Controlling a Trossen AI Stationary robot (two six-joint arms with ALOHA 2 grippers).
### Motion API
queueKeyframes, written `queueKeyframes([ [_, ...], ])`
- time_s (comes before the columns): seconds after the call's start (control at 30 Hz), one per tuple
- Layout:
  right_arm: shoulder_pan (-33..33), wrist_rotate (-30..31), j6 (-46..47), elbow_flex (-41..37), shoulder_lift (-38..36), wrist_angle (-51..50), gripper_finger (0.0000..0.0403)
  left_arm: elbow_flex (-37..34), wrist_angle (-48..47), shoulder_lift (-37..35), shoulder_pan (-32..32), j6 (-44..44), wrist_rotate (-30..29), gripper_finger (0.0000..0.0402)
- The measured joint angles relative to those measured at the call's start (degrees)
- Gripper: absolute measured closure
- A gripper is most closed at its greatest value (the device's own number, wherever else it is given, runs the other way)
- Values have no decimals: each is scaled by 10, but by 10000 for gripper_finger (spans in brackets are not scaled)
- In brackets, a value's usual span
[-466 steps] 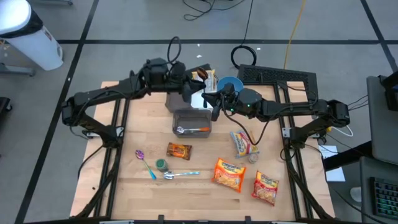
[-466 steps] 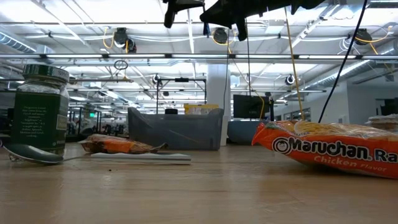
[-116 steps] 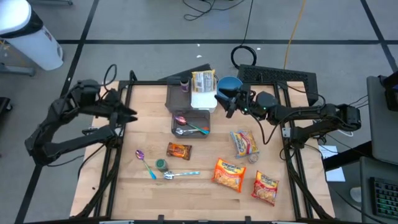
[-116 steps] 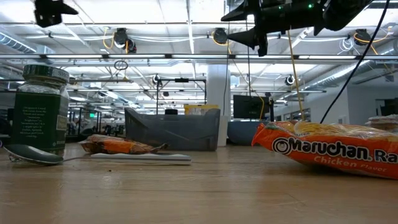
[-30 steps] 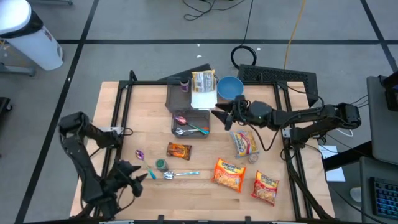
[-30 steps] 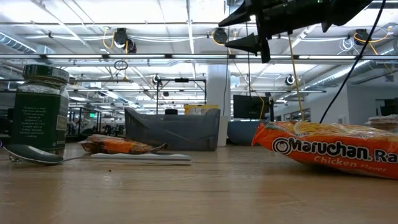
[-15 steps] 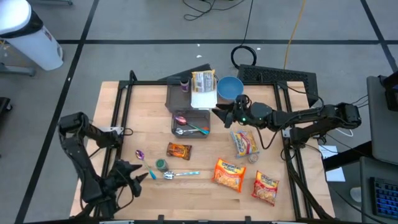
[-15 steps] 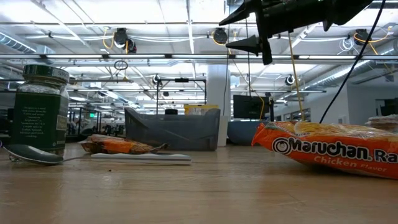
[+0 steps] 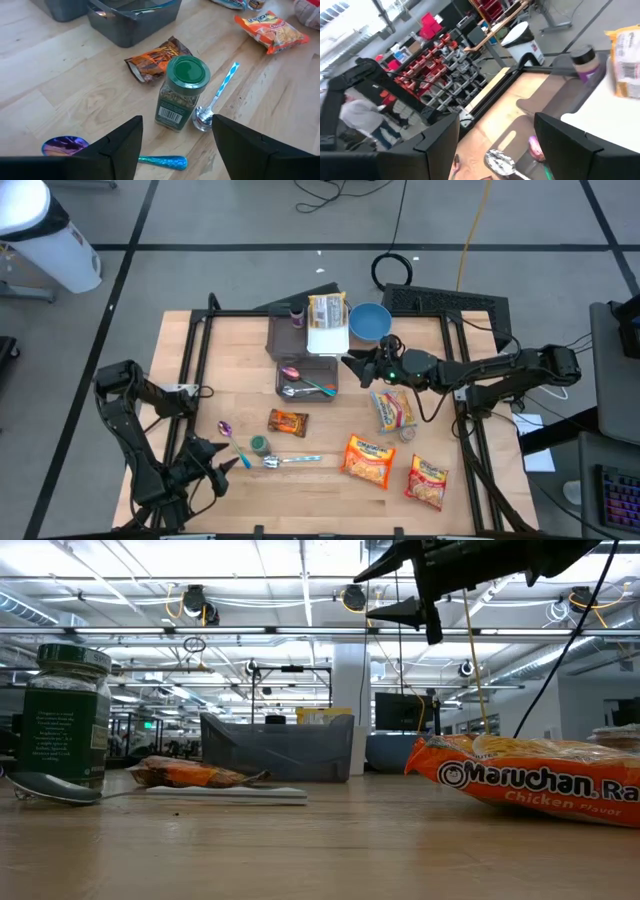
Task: Pick & Place Food Item
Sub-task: Put the green seasoning bottle into the top black bin
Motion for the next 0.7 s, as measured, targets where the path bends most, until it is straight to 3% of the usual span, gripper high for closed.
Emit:
queueKeyframes([
  [0.33,0,-1,-3,0,0,-6,149,0,1,0,4,0,-5,10],
  [0.7,1,-3,-10,0,0,-8,149,-1,31,0,18,84,45,74],
])
